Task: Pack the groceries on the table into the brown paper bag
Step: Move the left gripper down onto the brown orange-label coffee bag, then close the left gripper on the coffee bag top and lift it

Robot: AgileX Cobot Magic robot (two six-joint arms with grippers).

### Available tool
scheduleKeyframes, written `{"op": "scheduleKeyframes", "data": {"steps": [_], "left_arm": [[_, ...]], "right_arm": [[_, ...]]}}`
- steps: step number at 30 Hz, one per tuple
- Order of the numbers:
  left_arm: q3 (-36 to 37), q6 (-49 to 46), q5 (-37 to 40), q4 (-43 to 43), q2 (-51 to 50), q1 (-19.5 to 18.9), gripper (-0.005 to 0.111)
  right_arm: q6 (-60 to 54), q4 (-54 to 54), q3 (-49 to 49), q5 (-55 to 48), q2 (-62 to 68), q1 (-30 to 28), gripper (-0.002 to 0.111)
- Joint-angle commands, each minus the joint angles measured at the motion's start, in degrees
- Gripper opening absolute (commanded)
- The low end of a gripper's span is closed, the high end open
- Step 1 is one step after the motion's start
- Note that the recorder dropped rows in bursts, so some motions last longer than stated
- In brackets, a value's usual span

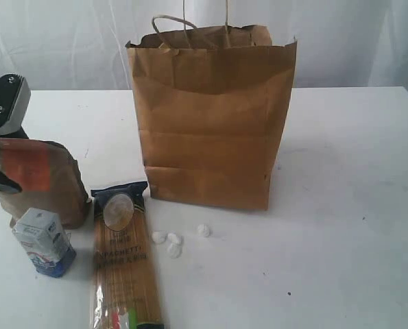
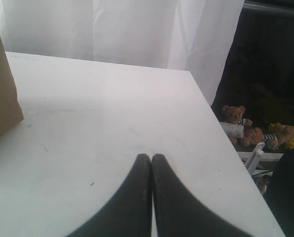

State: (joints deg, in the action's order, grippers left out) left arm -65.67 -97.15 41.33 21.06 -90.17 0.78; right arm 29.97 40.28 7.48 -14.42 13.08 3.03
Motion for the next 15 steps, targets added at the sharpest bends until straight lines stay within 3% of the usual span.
{"op": "scheduleKeyframes", "data": {"steps": [1,10,13,15], "left_arm": [[0.4,-0.3,0.7,3.5,-1.7,-0.1,0.075],[0.4,-0.1,-2.1,10.7,-4.6,-0.1,0.071],[0.4,-0.1,-2.1,10.7,-4.6,-0.1,0.053],[0.4,-0.1,-2.1,10.7,-4.6,-0.1,0.034]], "right_arm": [[0.3,0.0,-0.2,0.8,0.2,-0.2,0.000],[0.3,0.0,-0.2,0.8,0.2,-0.2,0.000],[0.3,0.0,-0.2,0.8,0.2,-0.2,0.000],[0.3,0.0,-0.2,0.8,0.2,-0.2,0.000]]}}
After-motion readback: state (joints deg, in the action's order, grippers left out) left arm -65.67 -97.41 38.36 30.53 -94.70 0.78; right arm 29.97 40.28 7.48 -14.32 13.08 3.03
